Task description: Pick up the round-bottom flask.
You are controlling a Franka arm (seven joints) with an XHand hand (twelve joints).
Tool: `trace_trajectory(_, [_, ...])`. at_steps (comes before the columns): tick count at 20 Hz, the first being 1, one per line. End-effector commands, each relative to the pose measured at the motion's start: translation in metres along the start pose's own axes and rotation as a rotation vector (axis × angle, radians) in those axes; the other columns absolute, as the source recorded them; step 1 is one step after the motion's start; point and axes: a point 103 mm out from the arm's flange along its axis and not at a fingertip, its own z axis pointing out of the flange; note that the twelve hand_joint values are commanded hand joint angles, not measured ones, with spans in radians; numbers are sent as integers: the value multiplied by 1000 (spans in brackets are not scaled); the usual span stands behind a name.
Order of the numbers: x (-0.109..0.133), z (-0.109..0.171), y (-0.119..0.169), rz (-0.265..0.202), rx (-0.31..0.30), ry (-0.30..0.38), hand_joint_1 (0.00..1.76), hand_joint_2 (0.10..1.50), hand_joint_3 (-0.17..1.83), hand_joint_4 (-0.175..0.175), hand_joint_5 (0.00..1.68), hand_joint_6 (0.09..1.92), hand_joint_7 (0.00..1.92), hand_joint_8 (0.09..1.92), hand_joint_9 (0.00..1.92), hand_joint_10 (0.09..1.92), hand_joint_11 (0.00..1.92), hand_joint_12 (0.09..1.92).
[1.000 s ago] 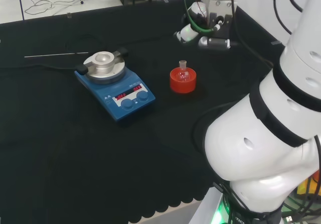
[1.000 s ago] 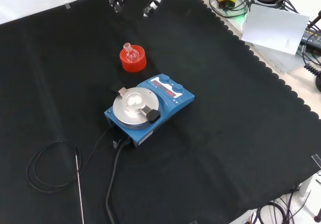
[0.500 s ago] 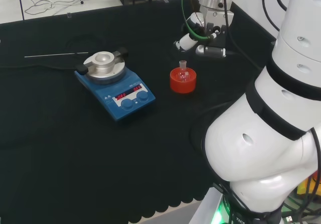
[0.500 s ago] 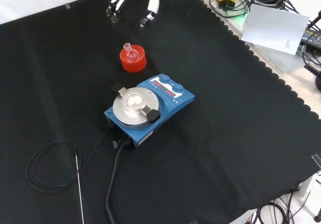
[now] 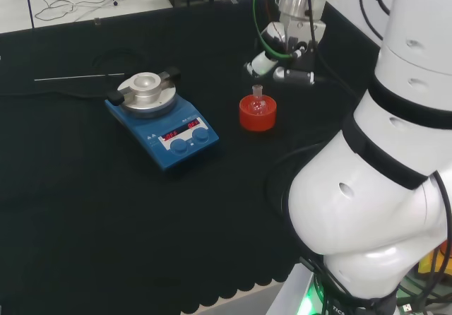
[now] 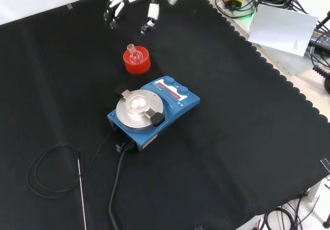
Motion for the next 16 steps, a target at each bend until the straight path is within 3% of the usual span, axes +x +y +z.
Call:
trace_trajectory(1, [-17, 33, 22, 44, 24, 16, 891, 605, 660, -1, 503, 109, 22, 545, 162, 655, 0, 1400])
trace_trajectory(16, [-20, 56, 37, 56, 50, 8, 902, 598, 673, -7, 642, 169, 43, 551, 193, 671, 0, 1406])
